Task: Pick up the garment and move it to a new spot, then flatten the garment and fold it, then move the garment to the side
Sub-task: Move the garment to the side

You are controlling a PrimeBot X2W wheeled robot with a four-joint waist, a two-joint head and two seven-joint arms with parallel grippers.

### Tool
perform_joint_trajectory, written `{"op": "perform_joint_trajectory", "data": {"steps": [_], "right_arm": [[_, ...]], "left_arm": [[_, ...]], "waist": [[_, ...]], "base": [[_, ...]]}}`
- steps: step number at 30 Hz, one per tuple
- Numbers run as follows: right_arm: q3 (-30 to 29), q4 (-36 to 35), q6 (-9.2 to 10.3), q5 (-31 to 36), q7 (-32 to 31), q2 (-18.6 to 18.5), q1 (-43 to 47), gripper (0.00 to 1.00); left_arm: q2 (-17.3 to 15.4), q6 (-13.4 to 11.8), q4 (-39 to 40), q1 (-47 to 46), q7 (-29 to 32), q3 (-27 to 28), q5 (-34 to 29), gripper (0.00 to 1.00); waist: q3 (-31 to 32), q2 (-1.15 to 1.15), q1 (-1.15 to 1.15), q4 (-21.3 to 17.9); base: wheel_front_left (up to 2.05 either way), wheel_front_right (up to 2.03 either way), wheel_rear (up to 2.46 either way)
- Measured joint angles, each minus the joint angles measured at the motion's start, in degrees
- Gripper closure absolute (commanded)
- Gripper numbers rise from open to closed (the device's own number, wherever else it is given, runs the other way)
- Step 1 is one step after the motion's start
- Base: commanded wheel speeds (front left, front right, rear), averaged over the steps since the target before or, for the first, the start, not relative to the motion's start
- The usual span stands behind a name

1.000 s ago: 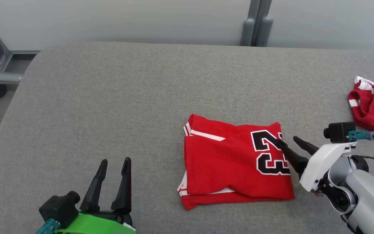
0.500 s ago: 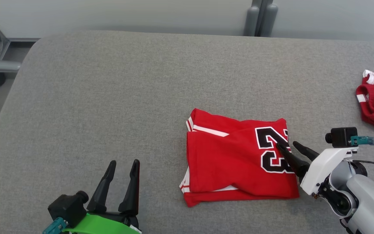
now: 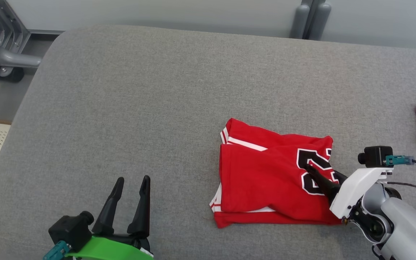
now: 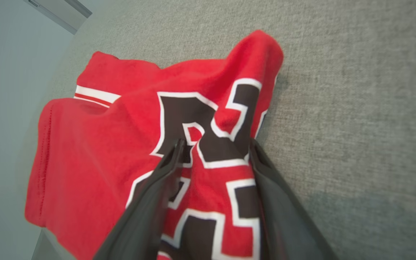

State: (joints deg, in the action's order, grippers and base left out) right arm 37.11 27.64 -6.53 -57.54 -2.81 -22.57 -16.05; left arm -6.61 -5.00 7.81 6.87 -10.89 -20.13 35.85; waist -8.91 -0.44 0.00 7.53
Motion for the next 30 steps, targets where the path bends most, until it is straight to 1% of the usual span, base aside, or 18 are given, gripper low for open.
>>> {"op": "perform_joint_trajectory", "data": {"steps": [1,6,8,11,13,23,27,28,30], "right_arm": [[0.0,0.0,-0.01,-0.01,0.0,0.02,-0.09,1.0],[0.08,-0.15,-0.15,-0.47,0.0,0.55,-1.44,1.0],[0.02,-0.41,-0.51,-1.15,-0.02,0.42,-1.87,1.0],[-0.33,-1.09,-0.52,-1.52,-0.21,-0.42,-2.96,1.0],[-0.7,-1.45,-0.52,-1.47,-0.7,-1.81,-4.11,1.0],[-1.83,-2.66,-0.52,1.98,-4.35,-11.69,-10.66,1.0],[-2.97,-3.19,-0.52,2.58,-6.05,-15.59,-12.18,1.0],[-2.97,-3.19,-0.52,2.58,-6.05,-15.59,-12.18,1.0],[-3.35,-3.28,-0.51,2.64,-7.19,-17.55,-12.8,1.0]], "left_arm": [[0.0,-0.04,-0.03,0.0,-0.01,0.1,-0.05,0.0],[-0.05,-0.07,-0.14,0.01,-0.34,1.51,-0.33,0.0],[-0.05,-0.07,-0.13,0.01,-0.35,1.54,-0.33,0.0],[-0.05,-0.08,-0.12,0.02,-0.52,1.63,-0.33,0.0],[-0.05,-0.08,-0.12,0.03,-0.52,1.64,-0.33,0.0],[0.07,-0.15,0.04,0.08,-0.78,1.45,-0.33,0.0],[0.24,-0.15,0.03,0.07,-0.78,0.92,-0.33,0.0],[0.24,-0.15,0.03,0.07,-0.78,0.92,-0.33,0.0],[0.3,-0.15,0.03,0.07,-0.78,0.74,-0.33,0.0]], "waist": [[0.03,0.0,0.0,-0.04],[0.42,0.0,0.0,-0.9],[0.62,0.0,0.0,-1.42],[0.93,0.0,0.0,-2.28],[1.12,0.0,0.0,-2.9],[1.88,0.0,0.0,-5.99],[2.01,0.0,0.0,-6.65],[2.01,0.0,0.0,-6.65],[2.05,0.0,0.0,-6.75]], "base": [[0.0,0.0,0.0],[0.0,0.0,0.0],[0.0,0.0,0.0],[0.0,0.0,0.0],[0.0,0.0,0.0],[0.0,0.0,0.0],[0.0,0.0,0.0],[0.0,0.0,0.0],[0.0,0.0,0.0]]}}
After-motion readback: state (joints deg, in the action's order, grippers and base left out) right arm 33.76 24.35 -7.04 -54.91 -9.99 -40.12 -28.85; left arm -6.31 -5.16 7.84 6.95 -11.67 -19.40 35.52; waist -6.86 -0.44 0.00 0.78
